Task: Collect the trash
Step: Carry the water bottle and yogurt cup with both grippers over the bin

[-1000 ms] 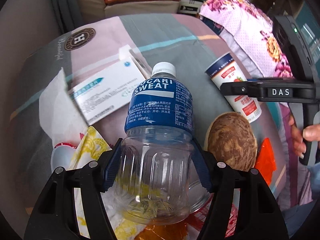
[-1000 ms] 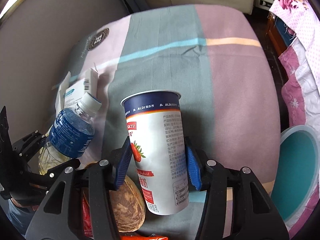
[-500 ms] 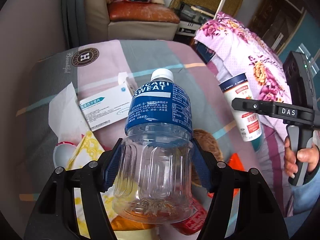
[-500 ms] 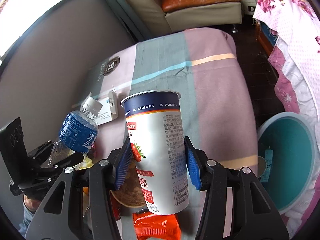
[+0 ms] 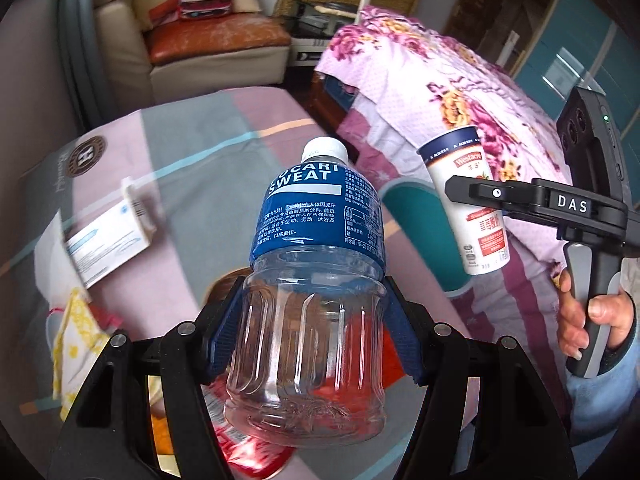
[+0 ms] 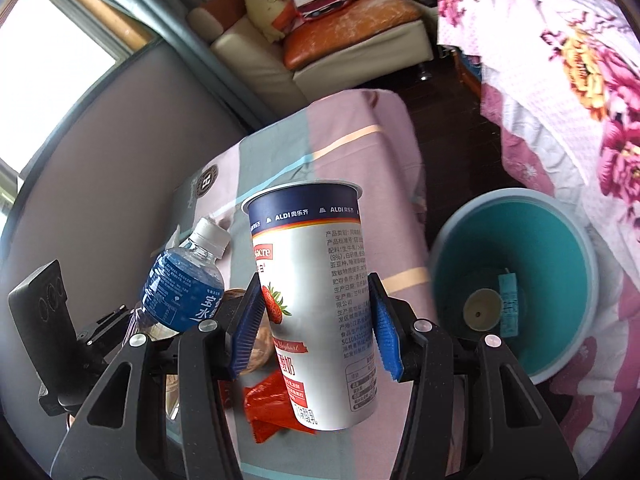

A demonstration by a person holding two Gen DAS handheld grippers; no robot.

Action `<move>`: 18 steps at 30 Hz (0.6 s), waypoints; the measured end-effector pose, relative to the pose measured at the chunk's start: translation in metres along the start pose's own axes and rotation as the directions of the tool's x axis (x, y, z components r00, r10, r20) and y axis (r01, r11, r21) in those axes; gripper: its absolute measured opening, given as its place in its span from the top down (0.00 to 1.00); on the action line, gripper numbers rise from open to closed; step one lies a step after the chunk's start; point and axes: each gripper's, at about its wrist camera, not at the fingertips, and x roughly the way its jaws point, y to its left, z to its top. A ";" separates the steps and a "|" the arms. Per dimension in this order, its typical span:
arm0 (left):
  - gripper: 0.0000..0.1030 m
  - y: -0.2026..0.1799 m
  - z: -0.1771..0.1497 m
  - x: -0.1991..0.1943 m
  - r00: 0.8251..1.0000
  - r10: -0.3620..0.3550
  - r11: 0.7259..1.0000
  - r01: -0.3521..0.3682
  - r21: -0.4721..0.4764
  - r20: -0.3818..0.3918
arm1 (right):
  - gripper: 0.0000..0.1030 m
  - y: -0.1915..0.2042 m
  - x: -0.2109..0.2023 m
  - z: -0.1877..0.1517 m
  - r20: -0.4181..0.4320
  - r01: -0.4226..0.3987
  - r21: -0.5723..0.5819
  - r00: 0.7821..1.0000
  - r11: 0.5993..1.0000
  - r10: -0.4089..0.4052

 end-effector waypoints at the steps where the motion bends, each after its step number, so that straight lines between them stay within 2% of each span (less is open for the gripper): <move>1: 0.35 -0.008 0.003 0.003 1.000 -0.006 1.000 0.006 0.013 -0.002 | 0.53 -0.007 -0.007 -0.001 0.014 0.003 0.013 1.000 1.000 -0.003; 12: 0.35 -0.087 0.028 0.060 0.995 -0.039 0.990 0.051 0.133 -0.092 | 0.53 -0.084 -0.052 -0.011 0.123 0.033 0.150 0.991 0.988 -0.052; 18: 0.35 -0.118 0.028 0.101 0.985 -0.039 0.981 0.071 0.182 -0.171 | 0.53 -0.124 -0.060 -0.017 0.123 0.045 0.224 0.990 0.974 -0.074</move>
